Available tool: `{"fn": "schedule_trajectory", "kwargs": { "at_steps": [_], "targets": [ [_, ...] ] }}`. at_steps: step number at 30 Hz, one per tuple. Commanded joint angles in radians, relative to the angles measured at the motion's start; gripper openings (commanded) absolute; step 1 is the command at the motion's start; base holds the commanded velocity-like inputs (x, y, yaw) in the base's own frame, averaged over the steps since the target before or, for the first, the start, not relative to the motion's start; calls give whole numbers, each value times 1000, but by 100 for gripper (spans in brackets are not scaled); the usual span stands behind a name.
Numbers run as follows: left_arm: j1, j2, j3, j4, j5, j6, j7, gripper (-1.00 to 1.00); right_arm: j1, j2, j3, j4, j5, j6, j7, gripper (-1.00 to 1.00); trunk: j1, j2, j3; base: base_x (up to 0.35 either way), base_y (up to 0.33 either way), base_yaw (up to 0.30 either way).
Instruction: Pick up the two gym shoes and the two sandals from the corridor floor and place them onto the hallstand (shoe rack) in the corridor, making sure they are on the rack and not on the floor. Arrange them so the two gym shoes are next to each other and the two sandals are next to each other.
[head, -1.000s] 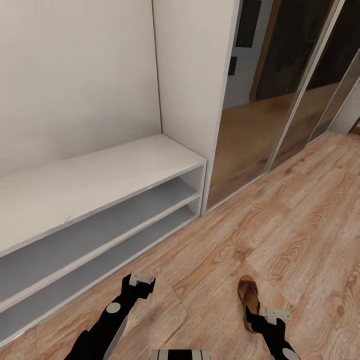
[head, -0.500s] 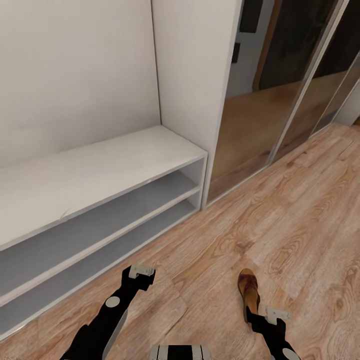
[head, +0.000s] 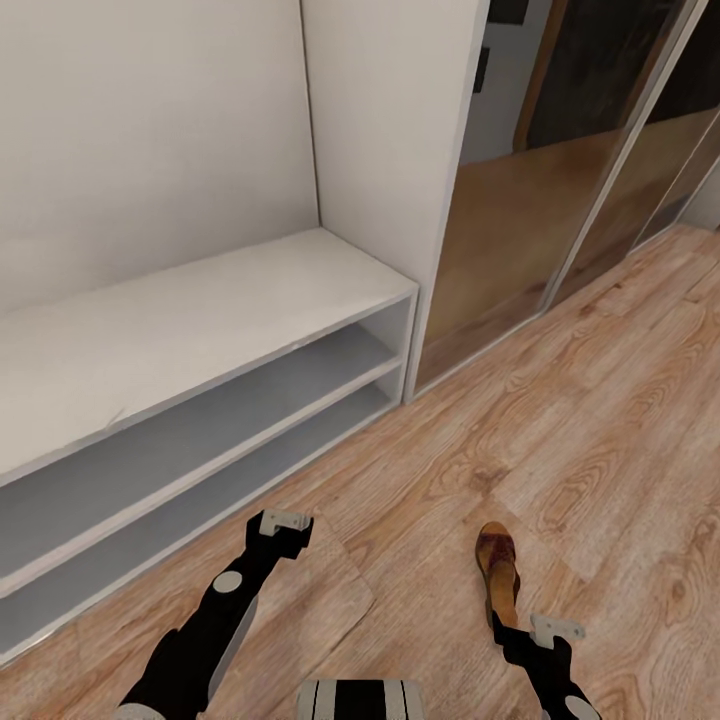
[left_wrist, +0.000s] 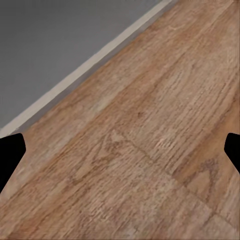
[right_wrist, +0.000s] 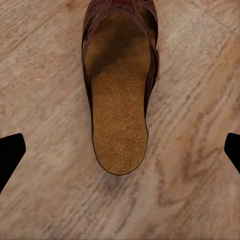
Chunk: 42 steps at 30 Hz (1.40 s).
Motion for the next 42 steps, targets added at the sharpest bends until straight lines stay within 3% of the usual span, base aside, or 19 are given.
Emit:
{"fn": "schedule_trajectory", "kwargs": {
  "at_steps": [1, 9, 25, 33, 36, 37, 42],
  "targets": [
    [-1, 0, 1, -2, -3, 6, -3, 100, 0, 0, 0, 1, -3, -3, 0, 100, 0, 0, -1, 0, 0, 0],
    [-6, 4, 1, 5, 0, 8, -4, 100, 0, 0, 0, 1, -3, -3, -1, 100, 0, 0, -1, 0, 0, 0],
    [-4, 4, 1, 11, -1, 8, -4, 100, 0, 0, 1, -4, -2, -3, 0, 100, 7, -4, -71, 0, 0, 0],
    [-3, 5, 1, 9, -5, 8, -4, 100, -3, 0, 2, -81, -1, -4, 2, 100, 7, -4, -73, 0, 0, 0],
    [-3, 5, 1, 9, -4, 8, -4, 100, -3, 0, 2, -112, 9, -3, 2, 100, 7, -4, -73, 0, 0, 0],
    [-3, 5, 1, 9, -2, 8, -4, 100, -3, 0, 2, -133, 33, -4, 1, 100, 7, -4, -73, 0, 0, 0],
    [-5, 6, 2, 7, 0, 8, -4, 100, -3, 0, 1, -138, 72, -6, 0, 100, 7, -4, -73, 0, 0, 0]
  ]
}}
